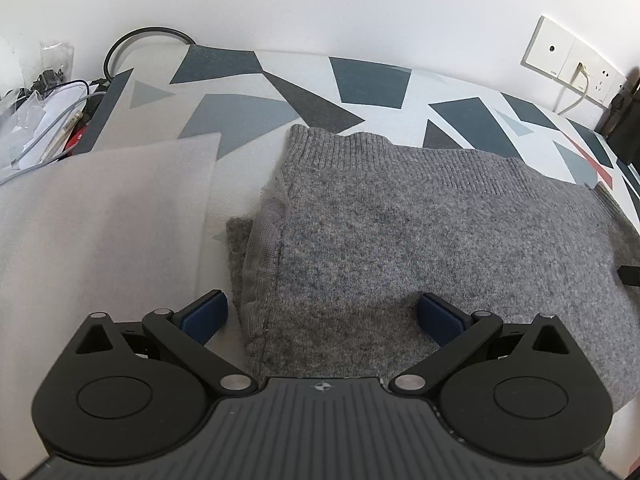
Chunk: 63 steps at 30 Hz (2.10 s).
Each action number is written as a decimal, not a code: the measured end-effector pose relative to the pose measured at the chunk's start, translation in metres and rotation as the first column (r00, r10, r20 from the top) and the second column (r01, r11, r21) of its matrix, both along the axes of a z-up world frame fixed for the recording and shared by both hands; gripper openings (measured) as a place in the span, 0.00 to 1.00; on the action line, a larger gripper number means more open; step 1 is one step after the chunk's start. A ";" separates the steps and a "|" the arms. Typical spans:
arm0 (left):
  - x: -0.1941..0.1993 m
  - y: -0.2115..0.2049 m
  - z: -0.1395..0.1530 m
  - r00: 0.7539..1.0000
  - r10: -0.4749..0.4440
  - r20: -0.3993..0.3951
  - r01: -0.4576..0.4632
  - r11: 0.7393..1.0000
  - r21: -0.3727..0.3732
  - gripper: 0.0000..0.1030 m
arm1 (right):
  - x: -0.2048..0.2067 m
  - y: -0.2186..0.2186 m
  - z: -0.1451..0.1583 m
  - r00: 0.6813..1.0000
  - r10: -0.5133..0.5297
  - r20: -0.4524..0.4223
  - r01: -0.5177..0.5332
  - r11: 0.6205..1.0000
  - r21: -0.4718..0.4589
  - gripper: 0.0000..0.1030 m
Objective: Fold clothes
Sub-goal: 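Open both grippers and hold them above the folded sweater, then close both grippers on the folded sweater's edge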
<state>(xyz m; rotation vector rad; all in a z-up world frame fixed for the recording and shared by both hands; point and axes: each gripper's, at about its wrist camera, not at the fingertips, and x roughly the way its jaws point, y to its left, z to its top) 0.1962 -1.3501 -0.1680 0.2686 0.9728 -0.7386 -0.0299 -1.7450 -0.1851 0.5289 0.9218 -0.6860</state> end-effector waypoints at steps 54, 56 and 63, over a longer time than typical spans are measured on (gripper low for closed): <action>-0.018 0.005 0.018 0.978 -0.169 -0.123 0.162 0.985 -0.063 0.38 | -0.015 -0.003 0.017 0.987 0.147 0.065 -0.152 0.986 0.075 0.31; -0.016 0.005 0.018 0.977 -0.166 -0.136 0.158 0.985 -0.063 0.38 | -0.015 0.001 0.018 0.985 0.165 0.054 -0.168 0.984 0.058 0.30; -0.024 -0.007 0.022 0.981 -0.172 -0.095 0.172 0.985 -0.009 0.38 | -0.016 0.005 0.017 0.986 0.159 0.058 -0.163 0.985 0.062 0.29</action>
